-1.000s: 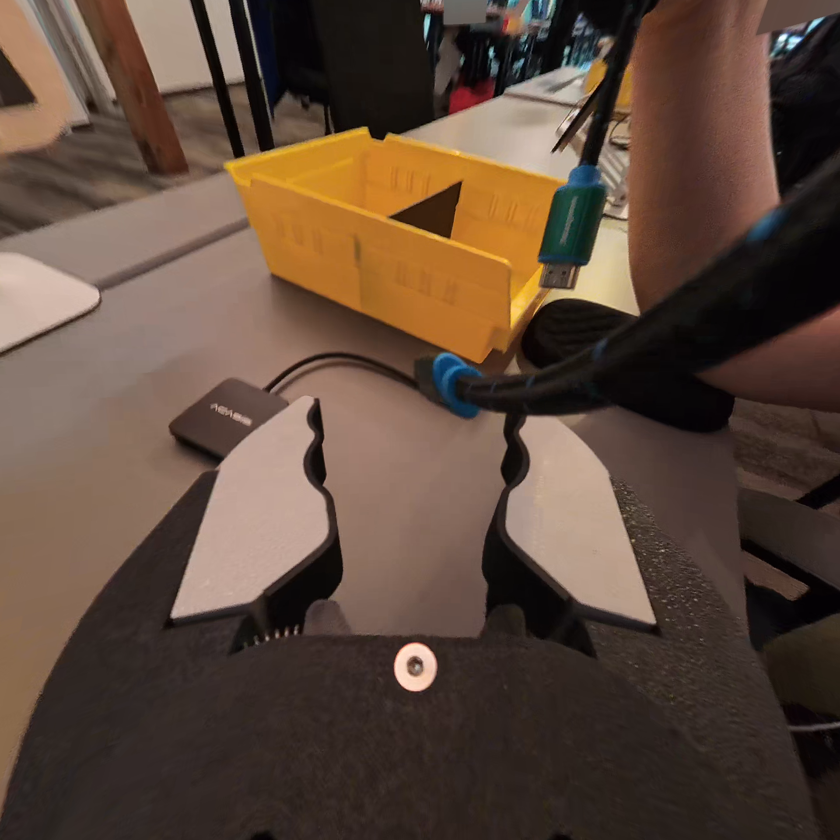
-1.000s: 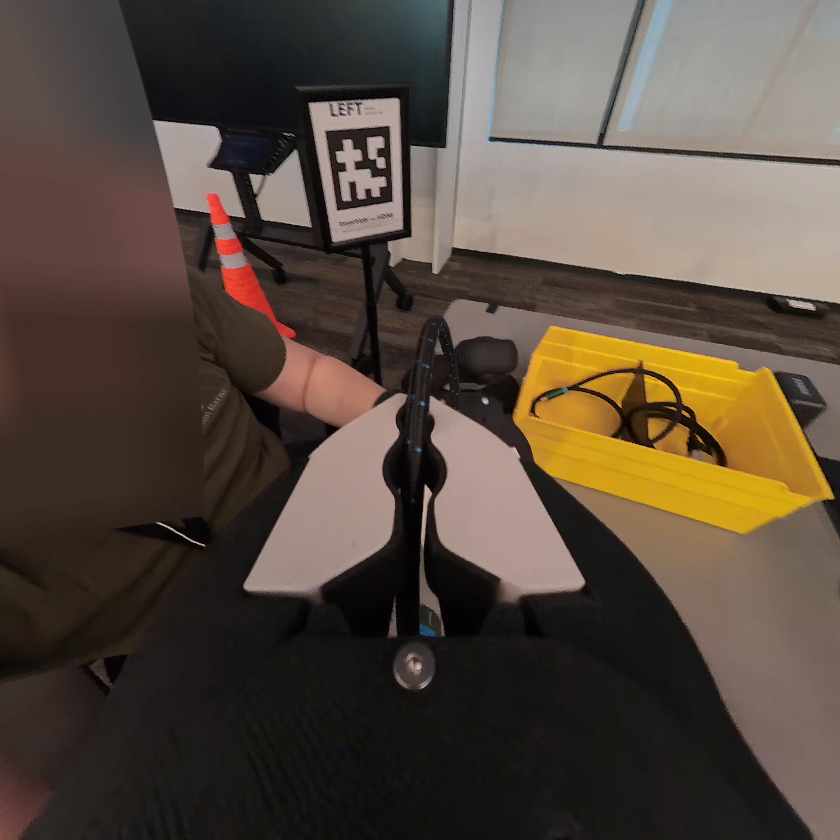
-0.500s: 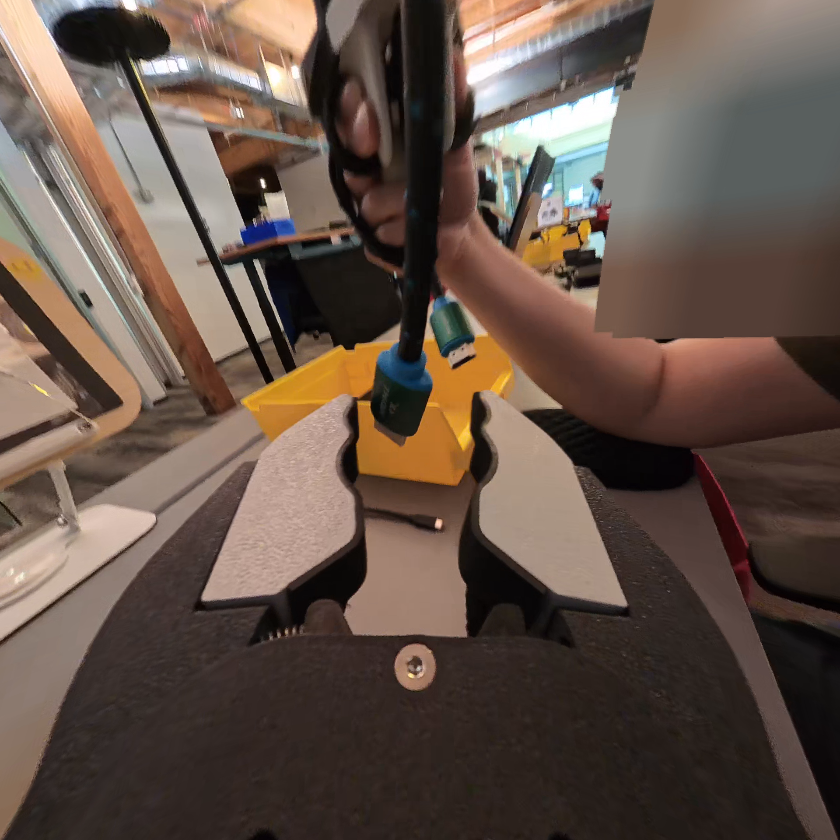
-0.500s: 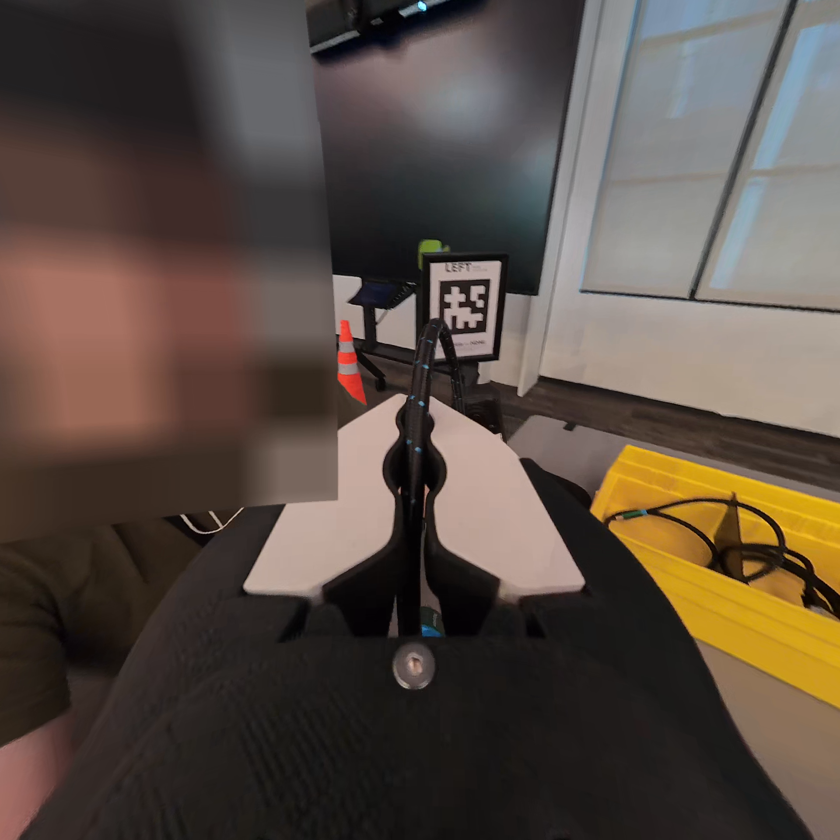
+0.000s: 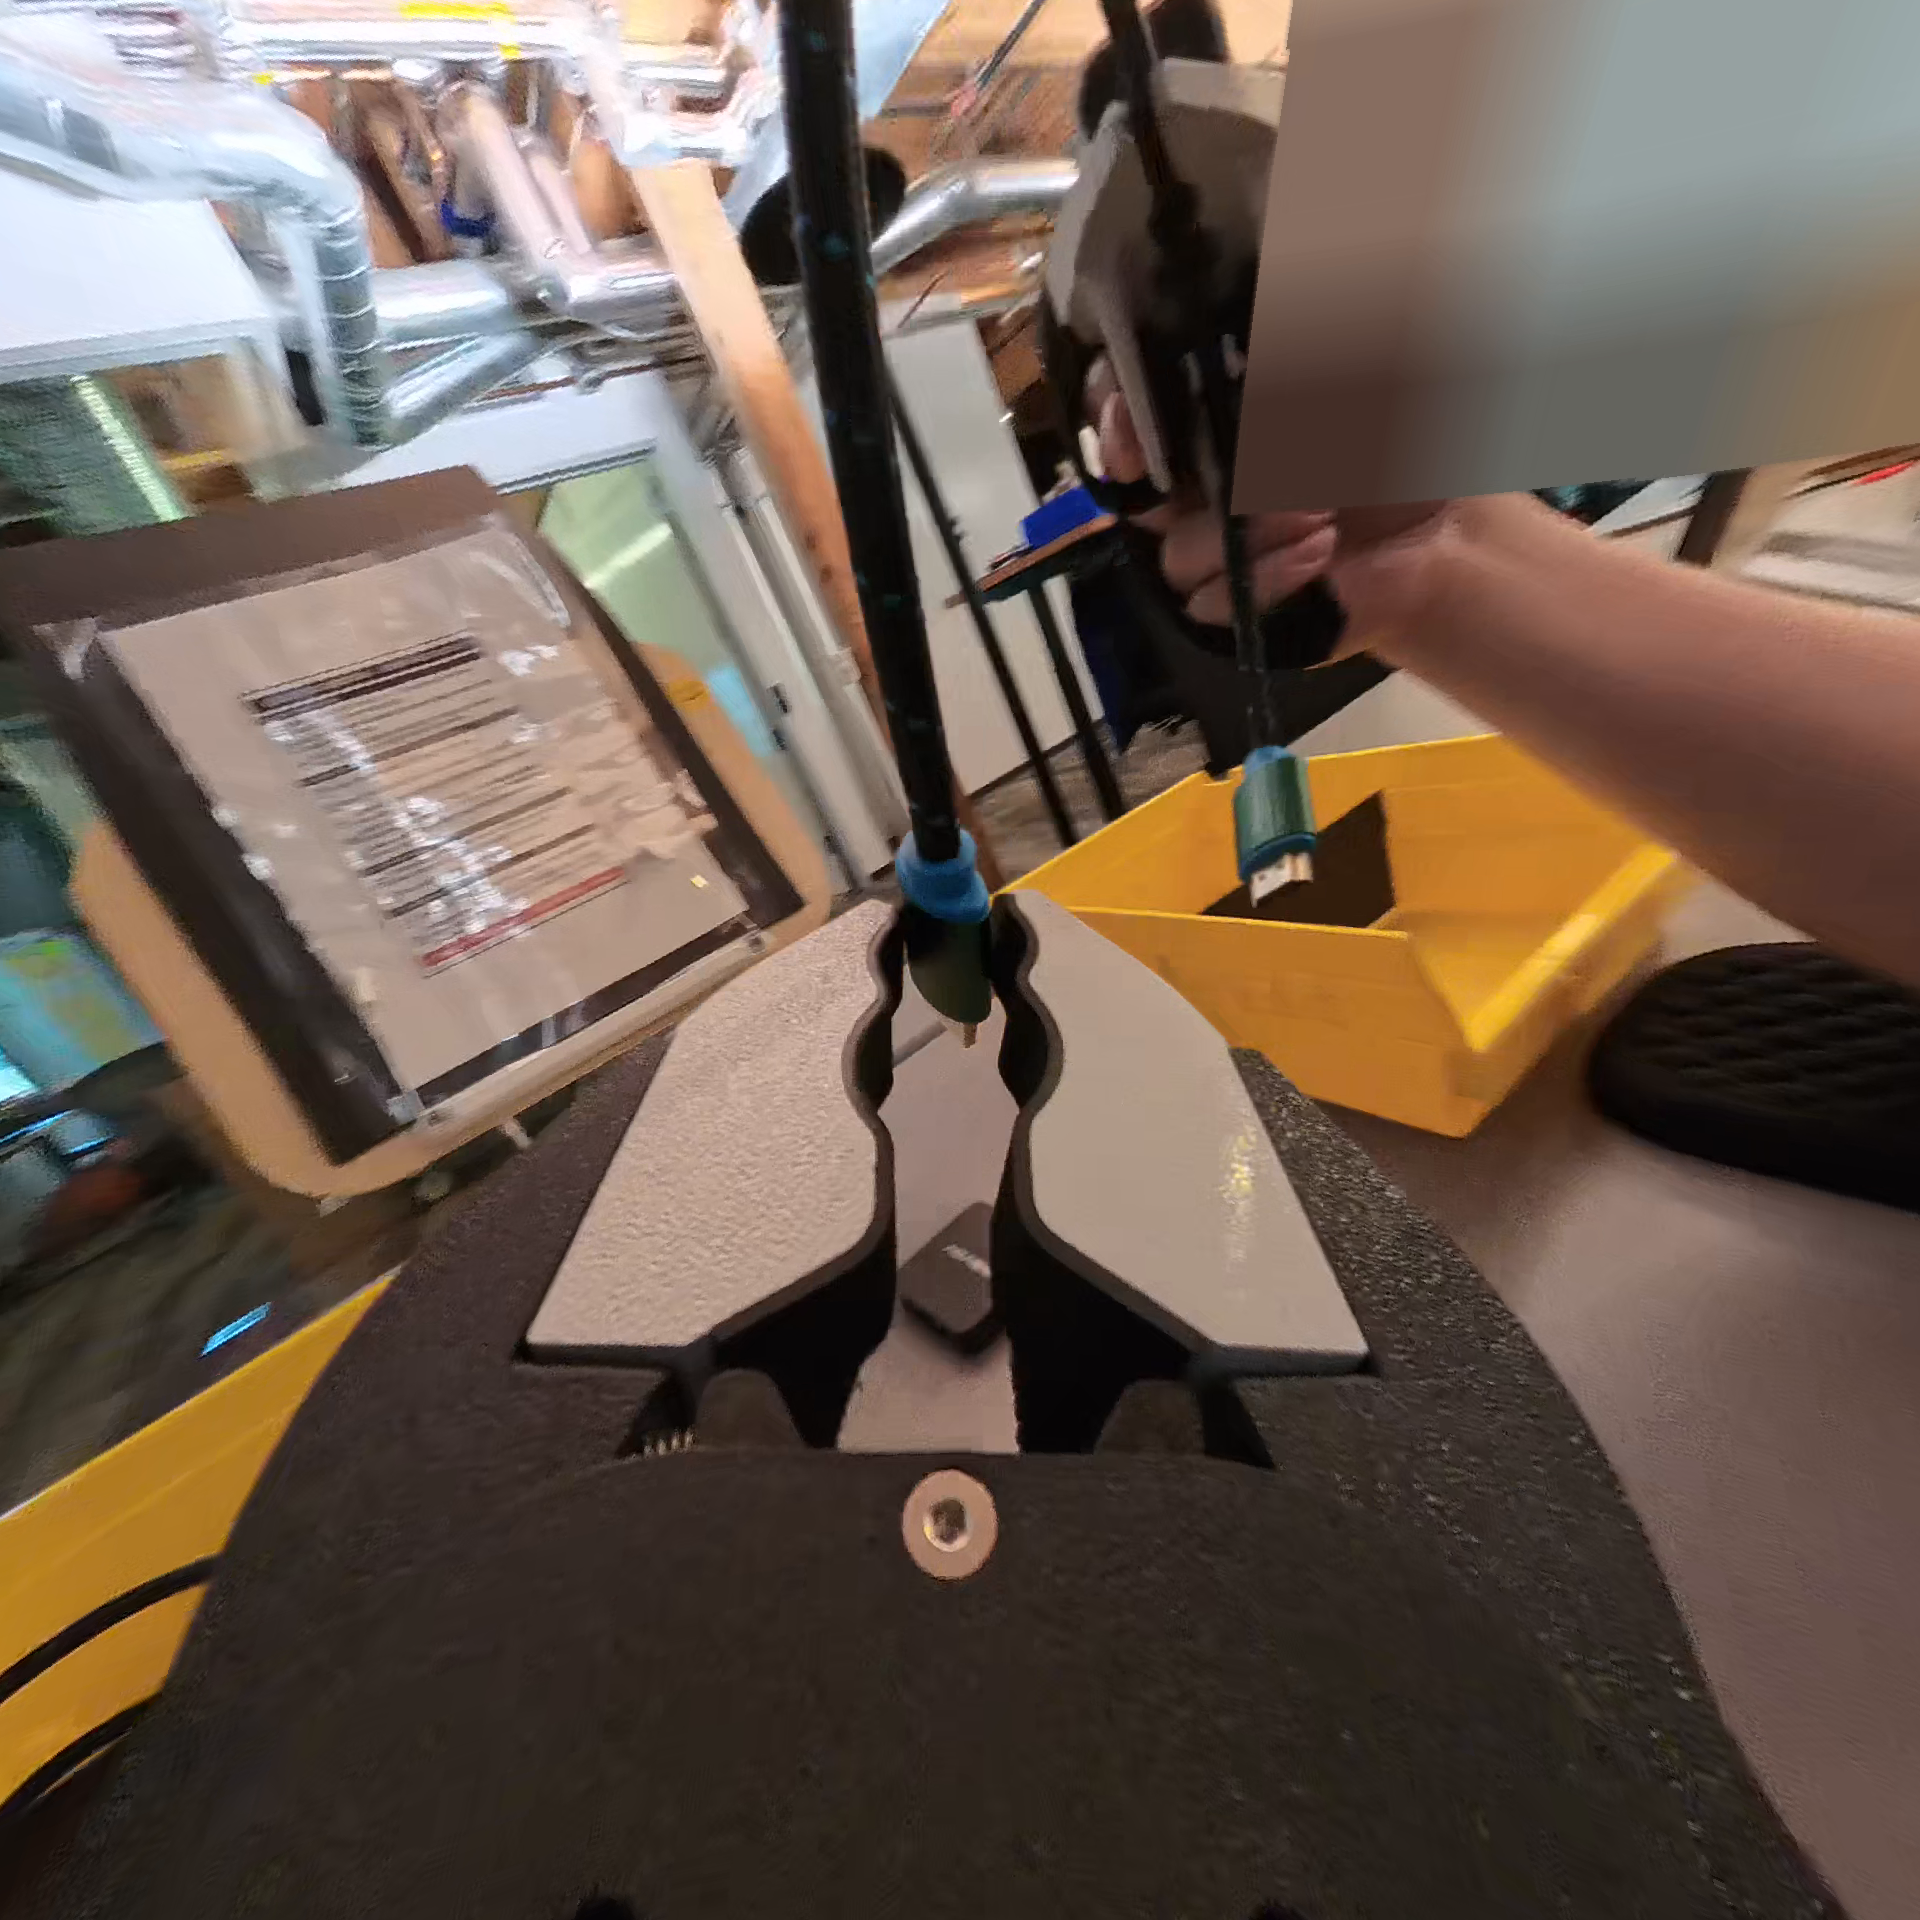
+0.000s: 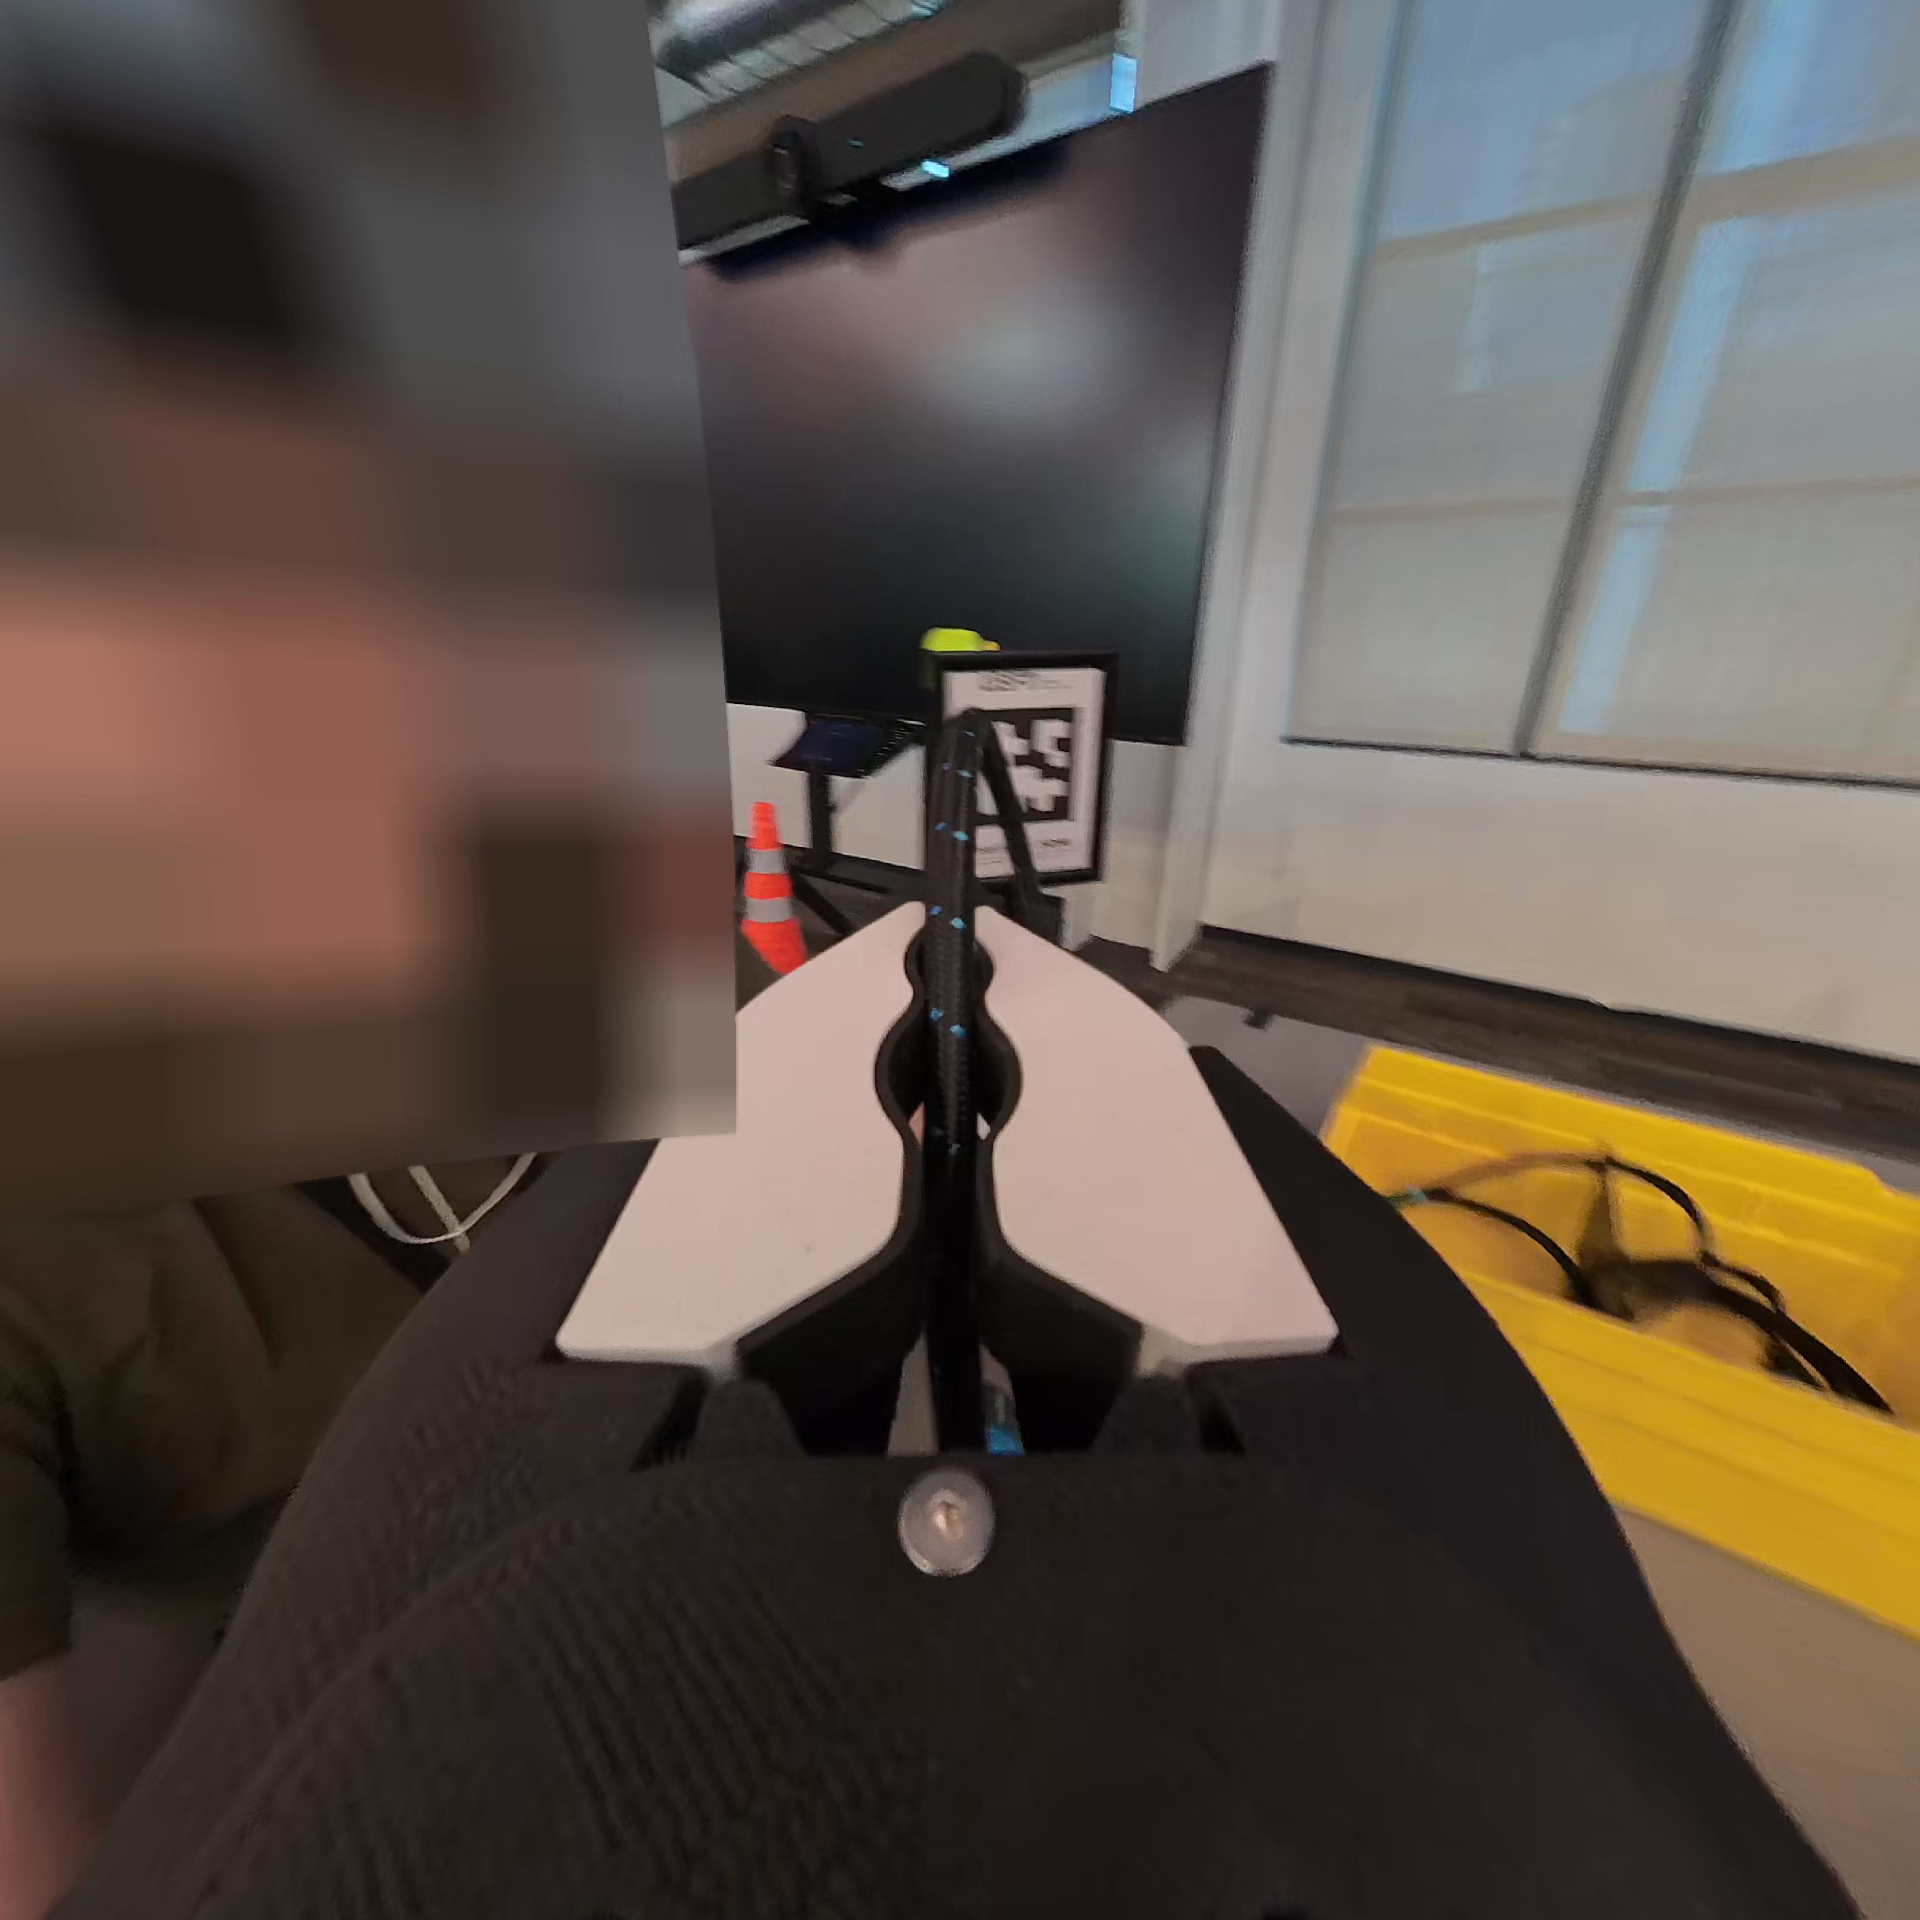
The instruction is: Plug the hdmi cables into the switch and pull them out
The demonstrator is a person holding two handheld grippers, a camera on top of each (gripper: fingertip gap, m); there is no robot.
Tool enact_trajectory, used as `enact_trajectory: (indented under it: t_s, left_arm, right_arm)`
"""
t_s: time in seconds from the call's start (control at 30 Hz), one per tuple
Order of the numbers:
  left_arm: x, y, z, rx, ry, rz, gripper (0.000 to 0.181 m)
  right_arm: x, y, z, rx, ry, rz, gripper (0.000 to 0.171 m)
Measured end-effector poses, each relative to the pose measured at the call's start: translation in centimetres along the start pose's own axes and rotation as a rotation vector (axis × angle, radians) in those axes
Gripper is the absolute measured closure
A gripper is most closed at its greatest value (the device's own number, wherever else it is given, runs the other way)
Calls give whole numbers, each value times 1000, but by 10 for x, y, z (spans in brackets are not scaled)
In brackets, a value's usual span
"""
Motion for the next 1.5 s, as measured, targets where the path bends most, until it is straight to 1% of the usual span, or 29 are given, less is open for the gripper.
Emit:
enact_trajectory:
  t_s: [0.03,0.13,0.23,0.33,0.4,0.43,0.5,0.57,0.63,0.7,0.77,0.8,0.87,0.93,0.97,1.0,1.07,1.13,1.2,1.23,1.3,1.33,1.4,1.5]
  left_arm:
    - [-5,0,1,-19,21,27,166]
    - [-21,-2,5,-94,149,108,167]
    - [-35,-6,11,-168,330,187,168]
    - [-44,-10,18,-214,470,239,169]
    - [-47,-11,17,-261,499,247,170]
    - [-48,-11,16,-271,510,249,170]
    - [-49,-12,12,-278,566,250,170]
    - [-49,-13,9,-292,614,251,170]
    - [-48,-13,10,-284,645,243,170]
    - [-47,-12,14,-280,659,225,170]
    - [-45,-11,19,-273,703,206,170]
    - [-43,-11,22,-267,737,196,170]
    - [-38,-12,28,-254,796,181,170]
    - [-32,-14,33,-224,832,161,170]
    - [-29,-15,36,-204,836,141,170]
    - [-25,-16,38,-178,839,108,170]
    - [-17,-17,42,-134,855,80,170]
    - [-11,-17,45,-105,875,48,170]
    - [-6,-17,46,-95,894,1,170]
    - [-4,-17,46,-93,891,-32,170]
    - [-2,-18,45,-97,890,-68,170]
    - [-1,-19,44,-96,909,-83,170]
    - [-1,-21,40,-106,958,-87,170]
    - [-1,-24,38,-108,935,-102,170]
  right_arm:
    - [4,-3,0,-19,-5,-58,170]
    - [23,-17,-5,-115,-6,-324,163]
    - [34,-25,-8,-253,-27,-569,142]
    - [25,-22,2,-347,-200,-710,134]
    - [11,-16,13,-400,-331,-796,133]
    - [1,-9,15,-421,-382,-782,135]
    - [-23,13,8,-481,-392,-633,150]
    - [-35,34,-10,-556,-325,-493,150]
    - [-32,51,-35,-628,-247,-394,145]
    - [-19,63,-64,-686,-128,-314,145]
    - [6,67,-89,-699,-22,-332,144]
    - [21,67,-97,-677,3,-368,141]
    - [45,69,-103,-536,-2,-408,133]
    - [54,71,-99,-317,25,-365,126]
    - [56,71,-97,-209,84,-340,124]
    - [57,71,-96,-136,157,-297,122]
    - [57,72,-97,-44,251,-220,122]
    - [54,75,-103,-7,286,-129,121]
    - [54,76,-111,-8,295,-89,121]
    - [53,77,-114,-4,303,-61,123]
    - [47,80,-116,0,312,27,134]
    - [45,81,-116,10,304,39,136]
    - [47,81,-119,-41,246,1,139]
    - [46,80,-121,-81,164,-13,144]
Point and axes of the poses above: each gripper's, where its closed fingertips meet, y out along the fingers, z out of its top, x = y × z across the jaws, the point moved 7 cm from there along -y, back along the fingers, and after that the axes turned 12 degrees about x, right-handed, at the moved point
